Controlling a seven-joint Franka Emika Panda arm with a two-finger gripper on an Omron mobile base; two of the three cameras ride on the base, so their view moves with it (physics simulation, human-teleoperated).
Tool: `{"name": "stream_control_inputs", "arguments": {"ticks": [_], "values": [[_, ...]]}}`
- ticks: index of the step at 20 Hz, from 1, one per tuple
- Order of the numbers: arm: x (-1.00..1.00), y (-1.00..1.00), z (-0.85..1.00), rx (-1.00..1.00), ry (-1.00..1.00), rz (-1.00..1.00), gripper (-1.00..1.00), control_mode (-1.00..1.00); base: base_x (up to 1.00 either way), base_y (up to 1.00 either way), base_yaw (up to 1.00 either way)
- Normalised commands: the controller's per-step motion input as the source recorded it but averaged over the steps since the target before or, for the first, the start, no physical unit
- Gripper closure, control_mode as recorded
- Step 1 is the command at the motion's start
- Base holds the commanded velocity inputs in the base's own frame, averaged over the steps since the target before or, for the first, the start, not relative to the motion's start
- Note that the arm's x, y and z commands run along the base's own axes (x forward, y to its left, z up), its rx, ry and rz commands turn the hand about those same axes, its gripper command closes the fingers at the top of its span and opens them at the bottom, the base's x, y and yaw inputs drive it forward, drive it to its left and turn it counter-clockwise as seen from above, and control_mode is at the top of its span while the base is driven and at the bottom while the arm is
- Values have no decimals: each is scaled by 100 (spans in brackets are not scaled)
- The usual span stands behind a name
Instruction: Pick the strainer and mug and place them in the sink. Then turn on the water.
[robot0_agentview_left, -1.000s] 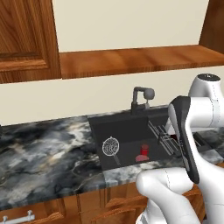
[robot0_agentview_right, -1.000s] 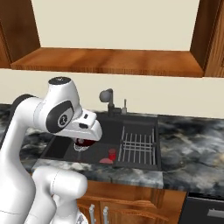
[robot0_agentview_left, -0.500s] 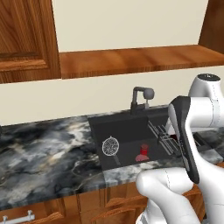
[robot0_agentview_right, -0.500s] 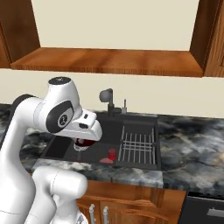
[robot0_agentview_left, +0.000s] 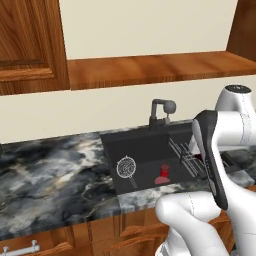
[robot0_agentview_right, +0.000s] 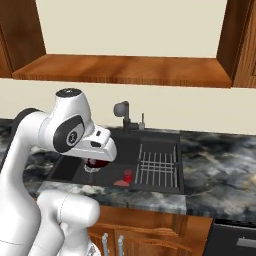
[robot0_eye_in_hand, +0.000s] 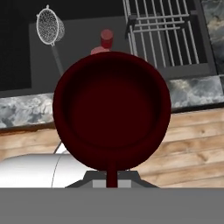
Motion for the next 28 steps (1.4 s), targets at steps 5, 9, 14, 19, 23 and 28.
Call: {"name": "stream_control_inputs", "arguments": {"ticks": [5, 9, 14, 19, 23, 28], "values": [[0, 11, -36, 0, 0, 0, 100, -100, 0, 0, 0], [5, 25, -33, 0, 0, 0, 100, -100, 0, 0, 0], [8, 29, -26, 0, 0, 0, 100, -100, 0, 0, 0], [14, 27, -21, 0, 0, 0, 100, -100, 0, 0, 0], [25, 23, -16, 0, 0, 0, 100, -100, 0, 0, 0], [33, 16, -16, 0, 0, 0, 100, -100, 0, 0, 0]]}}
